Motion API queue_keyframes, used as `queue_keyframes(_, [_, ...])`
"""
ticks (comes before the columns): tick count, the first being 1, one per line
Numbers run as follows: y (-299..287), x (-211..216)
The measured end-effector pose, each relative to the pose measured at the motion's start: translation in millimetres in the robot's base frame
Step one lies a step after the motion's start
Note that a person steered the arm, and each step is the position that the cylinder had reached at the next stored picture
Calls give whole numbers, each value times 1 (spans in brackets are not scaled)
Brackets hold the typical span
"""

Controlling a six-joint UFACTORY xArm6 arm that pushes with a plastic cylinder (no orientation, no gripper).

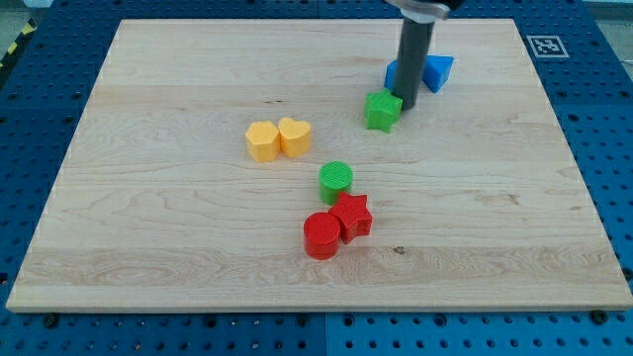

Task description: Push the green star to the group of blocks

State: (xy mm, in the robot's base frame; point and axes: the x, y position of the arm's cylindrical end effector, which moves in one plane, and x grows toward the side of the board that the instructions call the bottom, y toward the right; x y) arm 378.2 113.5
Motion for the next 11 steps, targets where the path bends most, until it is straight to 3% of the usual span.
queue_keyframes(1, [2, 15])
queue_keyframes(3, [-4, -19])
queue_keyframes(8, [-69, 17])
queue_keyframes(11, [-77, 55])
